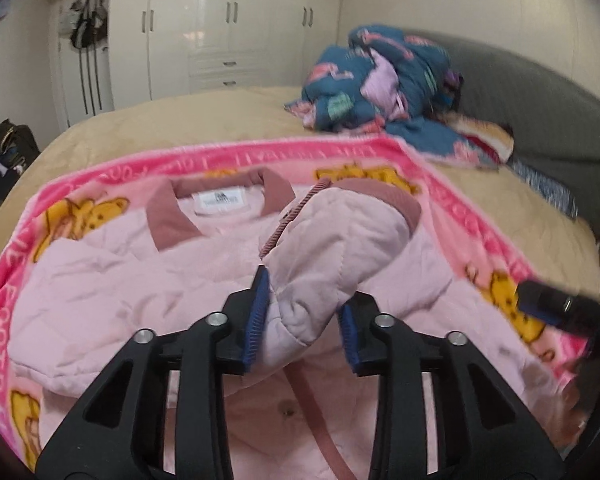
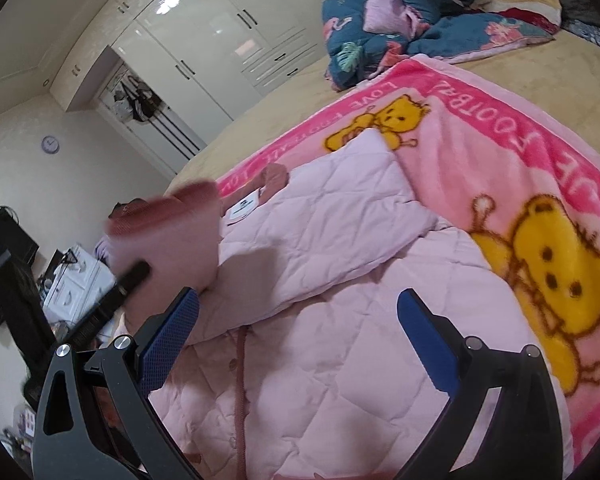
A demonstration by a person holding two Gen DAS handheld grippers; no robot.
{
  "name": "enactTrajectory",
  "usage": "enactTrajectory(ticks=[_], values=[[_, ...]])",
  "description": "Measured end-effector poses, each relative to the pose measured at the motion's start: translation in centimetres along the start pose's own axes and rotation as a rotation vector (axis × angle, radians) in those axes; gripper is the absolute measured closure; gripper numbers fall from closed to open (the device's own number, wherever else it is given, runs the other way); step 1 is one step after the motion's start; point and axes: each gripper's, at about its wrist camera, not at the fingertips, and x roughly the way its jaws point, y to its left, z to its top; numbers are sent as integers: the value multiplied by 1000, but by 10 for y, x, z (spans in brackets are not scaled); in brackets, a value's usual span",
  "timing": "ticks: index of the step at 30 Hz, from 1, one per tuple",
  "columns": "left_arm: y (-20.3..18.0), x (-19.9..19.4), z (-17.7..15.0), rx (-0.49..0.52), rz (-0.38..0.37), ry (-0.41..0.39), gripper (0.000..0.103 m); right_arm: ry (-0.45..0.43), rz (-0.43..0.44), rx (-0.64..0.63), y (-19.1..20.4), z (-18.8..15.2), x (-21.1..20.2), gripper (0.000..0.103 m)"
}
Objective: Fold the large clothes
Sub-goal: 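Lay the sleeve across the jacket front and open the left tool, then grasp the dark pink trimmed front edge with the right tool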
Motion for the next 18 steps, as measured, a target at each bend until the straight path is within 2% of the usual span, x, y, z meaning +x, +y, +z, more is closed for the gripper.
enactTrajectory(ticks=[3,4,9,10,12,15,18], values=[[-8,8,-10,30,12,40,53,-5,-10,14,-7,1,-2,4],[-11,11,-14,42,19,56,51,-5,-11,18,-9,1,-2,4],[-13,19,-28,61,37,142,18,-11,-19,30,-13,1,-5,4],[-14,19,-32,73,33,162,17,-12,-20,31,-12,1,-5,4],[-16,19,-36,92,26,186,9,-9,-24,30,-12,1,-4,4],[-18,12,-47,103,-31,224,9,-3,-29,30,-10,1,-2,4],[-15,4,-58,105,-39,256,9,3,-32,24,-8,0,0,4]])
